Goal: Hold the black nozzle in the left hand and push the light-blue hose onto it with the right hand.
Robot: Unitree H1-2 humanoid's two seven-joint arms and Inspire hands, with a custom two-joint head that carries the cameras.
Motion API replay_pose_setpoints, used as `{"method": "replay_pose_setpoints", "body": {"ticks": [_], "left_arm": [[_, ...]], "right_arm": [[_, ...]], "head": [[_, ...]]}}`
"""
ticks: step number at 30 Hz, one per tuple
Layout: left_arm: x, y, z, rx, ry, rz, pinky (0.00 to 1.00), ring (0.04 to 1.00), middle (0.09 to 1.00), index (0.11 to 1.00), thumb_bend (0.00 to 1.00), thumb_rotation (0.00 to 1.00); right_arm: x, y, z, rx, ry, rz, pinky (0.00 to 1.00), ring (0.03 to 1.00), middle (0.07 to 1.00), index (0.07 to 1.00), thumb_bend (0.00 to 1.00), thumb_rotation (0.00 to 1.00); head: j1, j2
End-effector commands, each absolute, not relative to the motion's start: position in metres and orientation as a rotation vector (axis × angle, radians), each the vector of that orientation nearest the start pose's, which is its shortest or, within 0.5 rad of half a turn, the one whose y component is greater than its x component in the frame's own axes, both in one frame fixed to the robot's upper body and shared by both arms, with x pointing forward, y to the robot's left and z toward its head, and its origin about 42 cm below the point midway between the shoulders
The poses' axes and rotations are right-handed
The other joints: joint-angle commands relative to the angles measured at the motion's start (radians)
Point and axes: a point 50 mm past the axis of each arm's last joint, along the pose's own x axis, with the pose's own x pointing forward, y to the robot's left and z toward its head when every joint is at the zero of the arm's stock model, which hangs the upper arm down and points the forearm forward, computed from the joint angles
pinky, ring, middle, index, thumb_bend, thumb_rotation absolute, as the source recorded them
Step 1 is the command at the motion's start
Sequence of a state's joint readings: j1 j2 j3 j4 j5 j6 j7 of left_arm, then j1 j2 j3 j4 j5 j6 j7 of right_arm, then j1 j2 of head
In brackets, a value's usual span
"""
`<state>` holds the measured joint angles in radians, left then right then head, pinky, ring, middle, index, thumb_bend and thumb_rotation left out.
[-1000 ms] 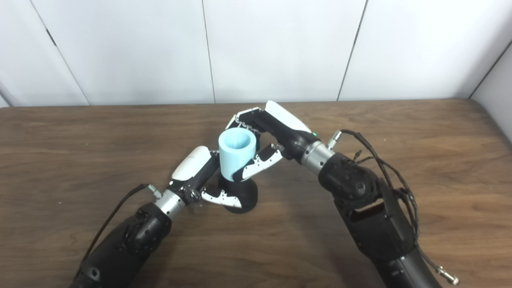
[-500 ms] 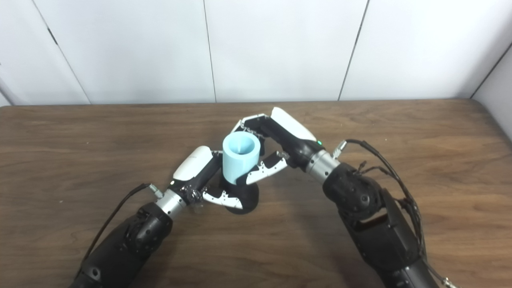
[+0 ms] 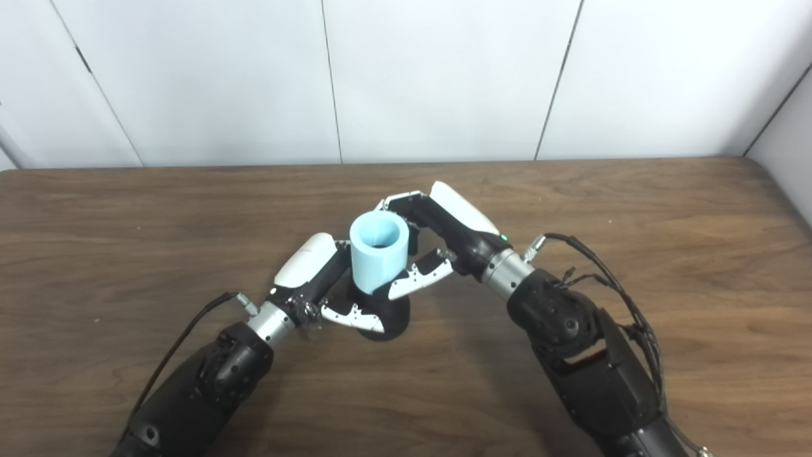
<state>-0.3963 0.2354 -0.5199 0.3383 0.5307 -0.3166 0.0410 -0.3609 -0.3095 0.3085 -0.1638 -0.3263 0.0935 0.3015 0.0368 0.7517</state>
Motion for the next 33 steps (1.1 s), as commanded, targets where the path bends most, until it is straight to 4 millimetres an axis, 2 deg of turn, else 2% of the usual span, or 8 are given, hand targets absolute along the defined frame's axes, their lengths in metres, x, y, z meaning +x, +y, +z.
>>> {"method": "replay_pose_setpoints", "body": {"ticks": [1, 15, 16, 17, 19, 21, 27, 33], "left_arm": [[0.341, 0.140, 0.068, 0.928, -0.234, -0.751, 0.38, 0.427, 0.490, 0.513, 0.50, 0.00], [0.341, 0.142, 0.067, 0.931, -0.232, -0.754, 0.39, 0.431, 0.489, 0.511, 0.50, 0.00], [0.341, 0.142, 0.067, 0.929, -0.230, -0.754, 0.39, 0.431, 0.489, 0.511, 0.50, 0.00], [0.341, 0.143, 0.067, 0.928, -0.230, -0.754, 0.39, 0.430, 0.489, 0.511, 0.50, 0.00], [0.341, 0.144, 0.067, 0.930, -0.230, -0.755, 0.39, 0.431, 0.489, 0.511, 0.50, 0.00], [0.341, 0.144, 0.066, 0.933, -0.233, -0.755, 0.39, 0.431, 0.489, 0.511, 0.50, 0.00], [0.341, 0.145, 0.066, 0.930, -0.234, -0.756, 0.38, 0.432, 0.492, 0.507, 0.50, 0.00], [0.341, 0.145, 0.066, 0.936, -0.232, -0.759, 0.38, 0.430, 0.491, 0.509, 0.50, 0.00]], "right_arm": [[0.357, -0.182, 0.193, -0.792, -0.205, 0.592, 0.32, 0.383, 0.466, 0.542, 0.51, 0.00], [0.360, -0.196, 0.198, -0.775, -0.183, 0.540, 0.31, 0.378, 0.467, 0.560, 0.51, 0.00], [0.360, -0.197, 0.200, -0.796, -0.173, 0.548, 0.34, 0.399, 0.507, 0.635, 0.52, 0.00], [0.360, -0.199, 0.203, -0.815, -0.163, 0.557, 0.41, 0.502, 0.635, 0.746, 0.68, 0.08], [0.360, -0.201, 0.208, -0.845, -0.145, 0.559, 0.57, 0.728, 0.840, 0.935, 0.88, 0.20], [0.359, -0.202, 0.213, -0.858, -0.137, 0.542, 0.65, 0.825, 0.919, 0.983, 0.95, 0.25], [0.358, -0.210, 0.222, -0.860, -0.145, 0.515, 0.73, 0.885, 0.964, 1.000, 0.96, 0.28], [0.356, -0.220, 0.224, -0.846, -0.130, 0.510, 0.69, 0.871, 0.960, 1.000, 0.97, 0.24]], "head": [[0.000, 0.001], [-0.005, -0.006], [-0.006, -0.006], [-0.008, -0.007], [-0.010, -0.007], [-0.010, -0.007], [-0.010, -0.007], [-0.012, -0.008]]}}
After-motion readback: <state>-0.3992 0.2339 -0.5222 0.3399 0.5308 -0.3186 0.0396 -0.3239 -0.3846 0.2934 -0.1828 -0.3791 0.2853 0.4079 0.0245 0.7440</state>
